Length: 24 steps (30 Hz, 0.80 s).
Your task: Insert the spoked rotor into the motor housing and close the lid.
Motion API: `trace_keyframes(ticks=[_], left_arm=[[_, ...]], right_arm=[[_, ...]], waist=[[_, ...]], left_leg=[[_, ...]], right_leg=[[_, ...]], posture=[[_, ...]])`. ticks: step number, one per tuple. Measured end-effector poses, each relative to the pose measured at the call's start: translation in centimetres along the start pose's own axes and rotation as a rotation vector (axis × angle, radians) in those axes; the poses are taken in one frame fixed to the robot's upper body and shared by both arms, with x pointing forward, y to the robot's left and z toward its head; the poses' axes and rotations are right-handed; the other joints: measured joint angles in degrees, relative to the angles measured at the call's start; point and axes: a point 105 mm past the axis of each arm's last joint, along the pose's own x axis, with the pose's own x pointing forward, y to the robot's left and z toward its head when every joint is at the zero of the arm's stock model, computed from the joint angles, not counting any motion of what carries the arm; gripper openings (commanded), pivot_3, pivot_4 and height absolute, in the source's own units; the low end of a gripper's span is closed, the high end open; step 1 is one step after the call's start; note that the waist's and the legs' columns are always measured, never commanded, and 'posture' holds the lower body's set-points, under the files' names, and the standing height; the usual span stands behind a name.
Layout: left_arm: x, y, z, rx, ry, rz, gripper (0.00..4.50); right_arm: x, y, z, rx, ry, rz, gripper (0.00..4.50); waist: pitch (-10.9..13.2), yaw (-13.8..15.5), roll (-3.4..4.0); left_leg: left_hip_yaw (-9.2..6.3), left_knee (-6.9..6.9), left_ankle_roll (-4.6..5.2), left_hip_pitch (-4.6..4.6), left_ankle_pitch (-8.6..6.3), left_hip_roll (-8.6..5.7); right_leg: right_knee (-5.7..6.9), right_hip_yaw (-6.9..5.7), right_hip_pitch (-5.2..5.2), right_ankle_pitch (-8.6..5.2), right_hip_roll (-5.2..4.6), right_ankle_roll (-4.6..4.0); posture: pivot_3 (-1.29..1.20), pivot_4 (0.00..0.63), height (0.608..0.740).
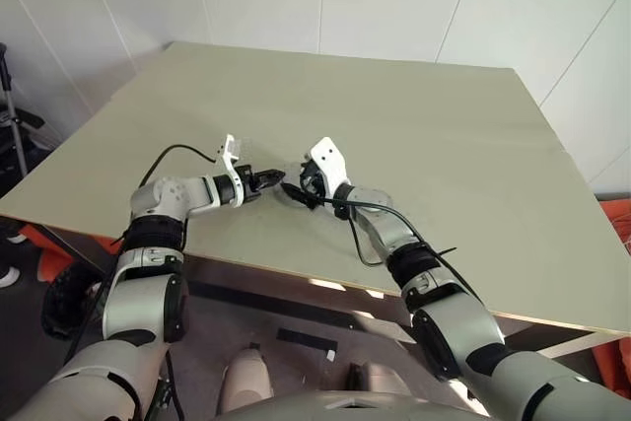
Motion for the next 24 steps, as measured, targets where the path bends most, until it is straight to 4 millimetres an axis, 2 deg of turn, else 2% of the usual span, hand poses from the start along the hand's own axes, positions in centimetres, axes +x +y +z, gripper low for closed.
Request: trace_keyframes(ticks=[8, 17, 24], left_arm=[[0.7, 1.1, 0.7, 0.010, -0.012, 0.075, 0.03], [0.3, 0.1, 0.5, 0.015, 0.049, 0.035, 0.03], [0.2, 0.3, 0.4, -0.021, 0.052, 0.060, 0.03]], right_arm=[[-0.1, -0.1, 0.1, -0.001, 0.003, -0.001, 3.16], [-0.2, -0.2, 0.6, -0.011, 0.006, -0.003, 3.16], [-0.4, -0.4, 1.1, -0.001, 0.016, -0.013, 3.16]], waist=[[0.0, 0.0, 0.01], [0.2, 0.1, 0.04], [0.2, 0.2, 0.01]], left_leg=[[-0.01, -0.02, 0.00, -0.06, 0.00, 0.00], [-0.01, -0.01, 0.00, -0.21, 0.01, 0.02], [-0.03, 0.03, -0.19, -0.50, 0.14, 0.02]], right_leg=[[-0.15, -0.02, 0.04, 0.01, 0.00, 0.01], [-0.20, -0.08, -0.05, 0.06, -0.01, -0.08], [-0.30, -0.15, -0.22, 0.07, -0.01, -0.08]], posture=[[0.00, 0.000, 0.740], [0.00, 0.000, 0.740], [0.00, 0.000, 0.740]])
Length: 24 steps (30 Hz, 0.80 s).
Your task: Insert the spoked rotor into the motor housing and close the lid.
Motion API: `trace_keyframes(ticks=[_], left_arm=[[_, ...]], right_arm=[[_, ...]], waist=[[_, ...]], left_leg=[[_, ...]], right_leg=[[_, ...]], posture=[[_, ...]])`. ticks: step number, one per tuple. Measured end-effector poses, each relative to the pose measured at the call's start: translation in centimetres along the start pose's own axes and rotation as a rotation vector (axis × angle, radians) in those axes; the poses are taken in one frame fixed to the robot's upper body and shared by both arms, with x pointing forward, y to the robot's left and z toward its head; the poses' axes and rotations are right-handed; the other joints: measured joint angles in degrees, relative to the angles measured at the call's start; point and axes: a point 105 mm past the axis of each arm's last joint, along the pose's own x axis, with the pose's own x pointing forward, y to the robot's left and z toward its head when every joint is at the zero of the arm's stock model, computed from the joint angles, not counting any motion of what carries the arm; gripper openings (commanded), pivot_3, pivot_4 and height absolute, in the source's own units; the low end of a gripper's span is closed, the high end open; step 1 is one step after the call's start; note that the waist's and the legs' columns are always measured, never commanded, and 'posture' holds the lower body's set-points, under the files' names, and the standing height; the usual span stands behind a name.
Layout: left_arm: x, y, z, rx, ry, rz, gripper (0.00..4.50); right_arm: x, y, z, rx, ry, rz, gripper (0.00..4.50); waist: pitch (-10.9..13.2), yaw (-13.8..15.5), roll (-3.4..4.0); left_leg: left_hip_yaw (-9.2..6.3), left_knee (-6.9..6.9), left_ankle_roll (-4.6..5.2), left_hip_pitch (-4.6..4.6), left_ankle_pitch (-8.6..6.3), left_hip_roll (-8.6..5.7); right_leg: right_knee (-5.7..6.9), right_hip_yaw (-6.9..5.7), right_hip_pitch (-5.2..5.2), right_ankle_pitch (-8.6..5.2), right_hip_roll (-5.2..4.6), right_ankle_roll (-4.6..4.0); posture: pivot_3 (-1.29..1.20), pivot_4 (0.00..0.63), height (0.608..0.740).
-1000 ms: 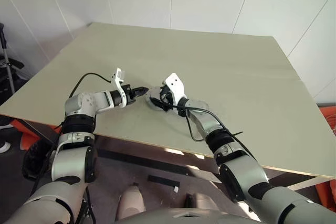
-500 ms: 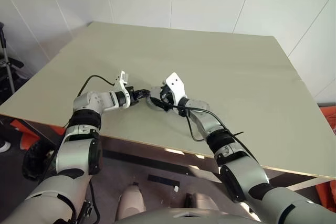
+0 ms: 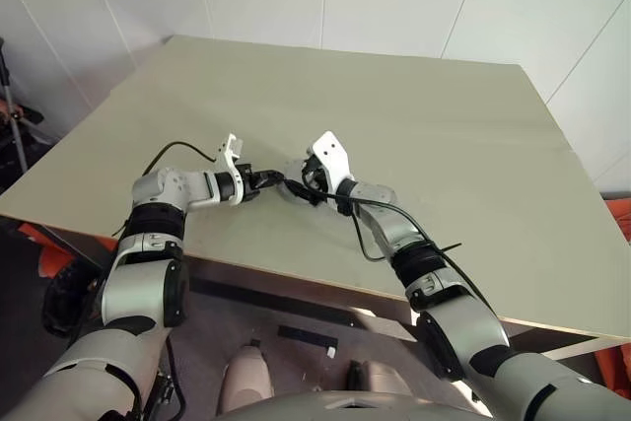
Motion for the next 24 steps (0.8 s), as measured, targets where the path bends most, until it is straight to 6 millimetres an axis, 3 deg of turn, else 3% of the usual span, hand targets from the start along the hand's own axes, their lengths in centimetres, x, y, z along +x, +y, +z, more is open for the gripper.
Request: trace_keyframes(ticks=[4, 8, 24], left_arm=[[0.02, -0.01, 0.02, -0.003, 0.001, 0.006, 0.03], [-0.05, 0.04, 0.12, -0.007, -0.005, 0.009, 0.00], [0.35, -0.24, -0.13, -0.015, 0.006, 0.000, 0.00]], right_arm=[[-0.06, -0.03, 0.03, 0.006, 0.008, -0.001, 3.16], [-0.40, -0.24, -0.08, 0.009, 0.007, -0.010, 4.48], [-0.61, -0.56, -0.11, 0.009, 0.006, -0.029, 4.48]], waist=[[0.0, 0.0, -0.01], [0.0, 0.2, -0.02], [0.0, 0.3, -0.04]], left_leg=[[-0.01, 0.00, -0.02, 0.00, 0.01, 0.00], [-0.01, 0.00, -0.03, -0.01, 0.02, -0.01], [-0.03, 0.07, -0.04, 0.00, 0.04, 0.00]], right_leg=[[0.00, -0.02, 0.00, 0.00, 0.00, 0.00], [-0.01, -0.01, 0.01, 0.00, -0.02, 0.00], [0.03, -0.04, 0.04, 0.00, -0.01, 0.00]], posture=[[0.00, 0.000, 0.740], [0.00, 0.000, 0.740], [0.00, 0.000, 0.740]])
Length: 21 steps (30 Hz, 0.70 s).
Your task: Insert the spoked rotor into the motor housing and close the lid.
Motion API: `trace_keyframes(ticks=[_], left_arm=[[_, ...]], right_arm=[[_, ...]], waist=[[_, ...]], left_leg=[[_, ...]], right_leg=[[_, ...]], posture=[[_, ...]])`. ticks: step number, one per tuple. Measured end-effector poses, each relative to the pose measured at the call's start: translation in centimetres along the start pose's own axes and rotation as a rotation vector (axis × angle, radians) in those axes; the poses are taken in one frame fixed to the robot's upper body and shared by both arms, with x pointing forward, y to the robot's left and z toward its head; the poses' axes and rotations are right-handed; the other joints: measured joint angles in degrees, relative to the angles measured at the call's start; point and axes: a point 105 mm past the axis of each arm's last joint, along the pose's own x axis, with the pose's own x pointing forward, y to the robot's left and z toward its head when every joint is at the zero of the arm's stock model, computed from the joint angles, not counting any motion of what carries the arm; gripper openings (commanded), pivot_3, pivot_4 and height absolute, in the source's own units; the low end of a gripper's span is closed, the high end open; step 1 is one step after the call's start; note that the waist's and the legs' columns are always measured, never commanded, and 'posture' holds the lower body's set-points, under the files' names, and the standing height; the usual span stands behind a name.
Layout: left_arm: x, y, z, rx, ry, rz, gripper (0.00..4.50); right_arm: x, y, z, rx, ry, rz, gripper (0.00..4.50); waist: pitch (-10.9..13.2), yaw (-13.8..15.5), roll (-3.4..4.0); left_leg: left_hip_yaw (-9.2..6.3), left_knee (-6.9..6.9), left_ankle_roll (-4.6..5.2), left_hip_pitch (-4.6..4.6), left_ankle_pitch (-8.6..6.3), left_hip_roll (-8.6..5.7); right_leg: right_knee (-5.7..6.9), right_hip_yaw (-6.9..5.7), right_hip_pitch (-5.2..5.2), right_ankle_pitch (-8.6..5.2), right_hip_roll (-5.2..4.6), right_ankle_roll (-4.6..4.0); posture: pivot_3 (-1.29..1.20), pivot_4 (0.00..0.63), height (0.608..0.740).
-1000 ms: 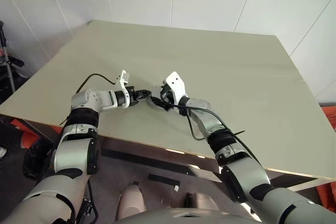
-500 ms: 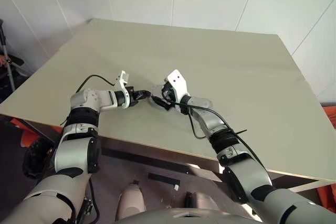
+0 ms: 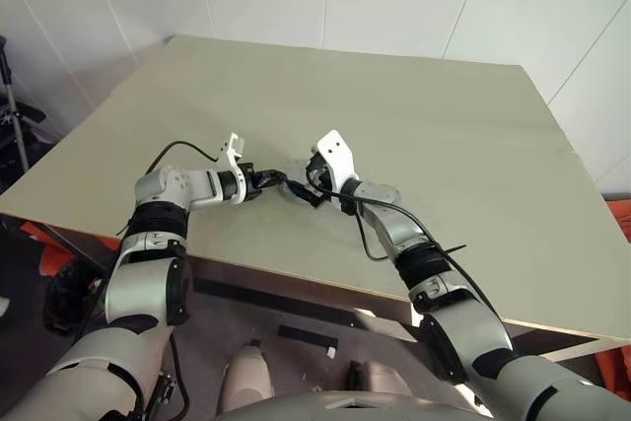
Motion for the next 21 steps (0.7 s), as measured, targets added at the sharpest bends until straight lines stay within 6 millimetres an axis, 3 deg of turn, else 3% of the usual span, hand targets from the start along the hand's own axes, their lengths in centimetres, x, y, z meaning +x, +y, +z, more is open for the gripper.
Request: trace_keyframes(ticks=[10, 14, 21], left_arm=[[0.1, 0.0, 0.0, -0.011, 0.002, -0.001, 0.00], [0.1, 0.0, 0.1, -0.011, 0.002, 0.002, 0.00], [0.0, 0.1, 0.1, -0.011, 0.000, 0.003, 0.00]], right_arm=[[-0.2, -0.2, 0.1, 0.019, -0.005, -0.002, 4.48], [-0.8, -0.8, 1.4, 0.076, -0.061, 0.005, 4.48], [-1.5, 1.1, 2.7, 0.158, -0.114, 0.125, 4.48]], waist=[[0.0, 0.2, 0.00], [0.0, 0.1, -0.01], [0.0, 0.1, -0.01]], left_leg=[[-0.02, 0.02, 0.00, 0.00, 0.01, 0.00], [-0.02, 0.02, 0.01, 0.02, 0.01, 0.00], [-0.04, 0.03, 0.02, 0.04, 0.01, 0.01]], right_leg=[[0.01, -0.01, 0.02, 0.00, 0.00, 0.00], [0.01, -0.01, 0.03, 0.01, 0.00, 0.00], [0.02, -0.02, 0.04, 0.01, 0.01, 0.01]], posture=[[0.00, 0.000, 0.740], [0.00, 0.000, 0.740], [0.00, 0.000, 0.740]])
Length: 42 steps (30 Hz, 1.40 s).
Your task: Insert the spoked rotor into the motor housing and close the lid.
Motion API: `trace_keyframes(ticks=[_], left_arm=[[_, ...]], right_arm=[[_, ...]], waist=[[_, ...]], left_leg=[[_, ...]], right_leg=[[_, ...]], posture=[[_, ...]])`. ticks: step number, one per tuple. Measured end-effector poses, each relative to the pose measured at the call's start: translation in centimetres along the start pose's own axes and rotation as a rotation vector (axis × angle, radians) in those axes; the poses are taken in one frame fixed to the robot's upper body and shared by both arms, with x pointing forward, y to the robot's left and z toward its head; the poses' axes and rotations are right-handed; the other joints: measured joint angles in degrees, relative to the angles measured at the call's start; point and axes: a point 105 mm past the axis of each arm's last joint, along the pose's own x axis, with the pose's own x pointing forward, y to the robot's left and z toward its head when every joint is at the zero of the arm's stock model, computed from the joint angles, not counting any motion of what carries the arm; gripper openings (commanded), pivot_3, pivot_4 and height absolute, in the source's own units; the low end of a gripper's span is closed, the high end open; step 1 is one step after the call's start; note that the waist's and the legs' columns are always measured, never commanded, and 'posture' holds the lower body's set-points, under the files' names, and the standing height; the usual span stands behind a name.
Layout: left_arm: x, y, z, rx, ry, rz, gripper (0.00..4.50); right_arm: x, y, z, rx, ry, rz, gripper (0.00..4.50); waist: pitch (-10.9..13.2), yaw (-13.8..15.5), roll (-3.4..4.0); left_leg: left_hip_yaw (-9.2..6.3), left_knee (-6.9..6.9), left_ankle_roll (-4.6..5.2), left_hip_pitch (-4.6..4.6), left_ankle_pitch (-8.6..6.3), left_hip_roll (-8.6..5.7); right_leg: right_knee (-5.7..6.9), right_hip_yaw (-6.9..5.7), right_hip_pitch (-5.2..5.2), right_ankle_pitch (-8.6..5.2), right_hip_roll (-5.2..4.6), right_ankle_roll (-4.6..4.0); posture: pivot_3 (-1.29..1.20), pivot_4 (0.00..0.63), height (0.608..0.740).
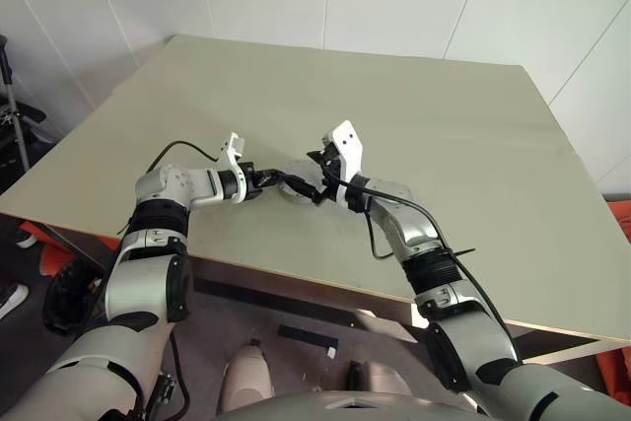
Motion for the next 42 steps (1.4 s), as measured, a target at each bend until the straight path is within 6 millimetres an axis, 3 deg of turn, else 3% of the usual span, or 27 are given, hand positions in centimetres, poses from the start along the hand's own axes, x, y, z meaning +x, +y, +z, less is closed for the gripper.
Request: trace_keyframes(ticks=[3, 7, 12, 20, 25, 33, 42], left_arm=[[0.0, 0.0, 0.0, 0.000, 0.001, 0.001, 0.00], [-0.1, 0.1, 0.0, 0.001, 0.001, 0.004, 0.00], [-0.3, 0.1, 0.2, 0.005, -0.002, 0.005, 0.00], [-0.3, 0.1, 0.2, 0.012, -0.006, 0.004, 0.00], [-0.5, 0.3, 0.2, 0.012, -0.008, 0.008, 0.00], [-0.6, 0.4, 0.0, 0.015, -0.008, 0.011, 0.00], [-0.5, 0.2, -0.2, 0.006, -0.007, -0.014, 0.00]], right_arm=[[-0.1, -1.2, 0.0, 0.099, 0.019, -0.060, 4.48], [-1.5, -4.9, -0.2, 0.242, 0.076, -0.217, 4.48], [-3.8, -7.8, -2.8, 0.613, 0.214, -0.364, 4.48], [-4.5, -5.3, -2.5, 0.717, 0.321, -0.239, 4.48], [-3.8, -3.3, -2.7, 0.744, 0.354, -0.168, 4.48], [-2.8, -2.1, -2.8, 0.757, 0.340, -0.155, 4.48], [-2.8, -2.2, -2.8, 0.752, 0.328, -0.165, 4.48]], waist=[[0.0, 0.0, 0.00], [0.0, 0.2, 0.00], [0.0, 0.2, 0.00], [0.0, 1.0, 0.00], [0.0, 1.4, 0.00], [0.0, 1.5, 0.00], [0.0, 1.5, 0.00]], left_leg=[[0.00, 0.02, -0.01, 0.02, 0.01, -0.01], [0.00, 0.05, -0.03, 0.04, 0.03, -0.02], [0.00, 0.00, -0.04, 0.03, 0.04, -0.02], [0.00, -0.08, -0.04, 0.08, 0.03, 0.03], [0.00, -0.05, -0.08, 0.08, 0.05, 0.02], [0.00, -0.06, -0.26, 0.13, 0.16, 0.04], [-0.01, -0.05, -0.28, 0.12, 0.17, 0.02]], right_leg=[[0.02, 0.00, 0.02, 0.00, -0.01, 0.00], [0.03, 0.01, 0.06, 0.00, -0.03, -0.01], [0.04, 0.00, 0.03, 0.01, -0.02, 0.01], [0.03, -0.03, 0.02, 0.15, 0.03, 0.25], [0.04, -0.03, 0.03, 0.16, 0.01, 0.26], [0.10, -0.02, 0.03, 0.16, 0.01, 0.26], [0.12, -0.02, 0.03, 0.16, 0.00, 0.27]], posture=[[0.00, 0.000, 0.740], [0.00, 0.000, 0.740], [0.00, 0.000, 0.740], [0.00, 0.000, 0.740], [0.00, 0.000, 0.740], [0.00, 0.000, 0.740], [0.00, 0.000, 0.740]])
